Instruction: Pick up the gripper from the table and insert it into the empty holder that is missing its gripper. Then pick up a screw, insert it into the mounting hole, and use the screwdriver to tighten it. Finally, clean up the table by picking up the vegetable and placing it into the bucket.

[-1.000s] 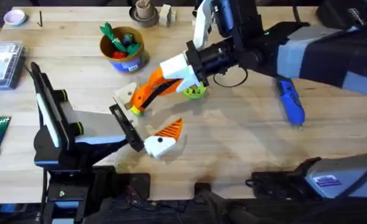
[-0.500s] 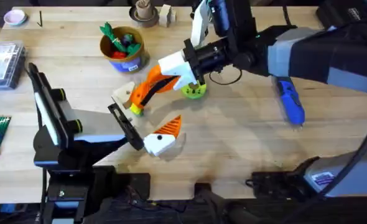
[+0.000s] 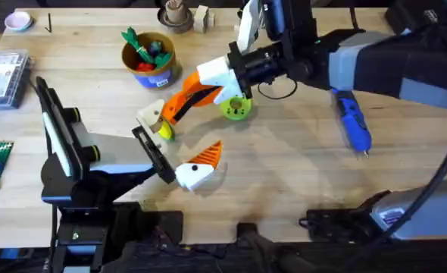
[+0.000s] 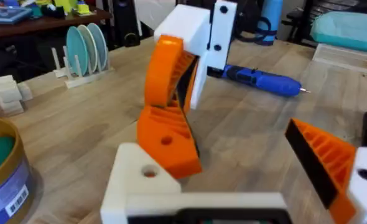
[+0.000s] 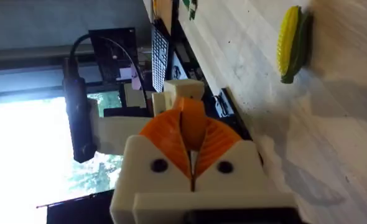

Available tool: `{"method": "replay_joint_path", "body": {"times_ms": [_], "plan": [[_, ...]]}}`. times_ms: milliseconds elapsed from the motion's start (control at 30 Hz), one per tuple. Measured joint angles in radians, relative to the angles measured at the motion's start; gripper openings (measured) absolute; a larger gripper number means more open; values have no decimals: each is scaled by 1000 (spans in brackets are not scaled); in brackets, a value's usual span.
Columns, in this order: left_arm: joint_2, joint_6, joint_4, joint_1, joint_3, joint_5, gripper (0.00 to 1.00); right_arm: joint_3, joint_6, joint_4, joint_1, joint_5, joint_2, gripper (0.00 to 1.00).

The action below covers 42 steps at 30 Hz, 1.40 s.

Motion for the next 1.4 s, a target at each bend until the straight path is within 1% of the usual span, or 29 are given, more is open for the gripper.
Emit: {"method": "replay_joint_path", "body": {"times_ms": [300,567,833,1133,1300,1400], "plan": [[0,-4,0,0,0,-7,993,0,10,5,11,6,2,7],[0,-35,4,11,0,-54,993,0,49,21,53,80,2,7],[2,-53,6,19,0,-91,993,2,61,25,85,106,1,7],[2,-57,8,21,0,-117,993,3,-11,19,107,95,1,6],[2,-55,8,22,0,-112,993,3,-57,12,108,86,1,6],[2,-36,7,27,0,-96,993,3,-83,7,108,74,2,6]]}}
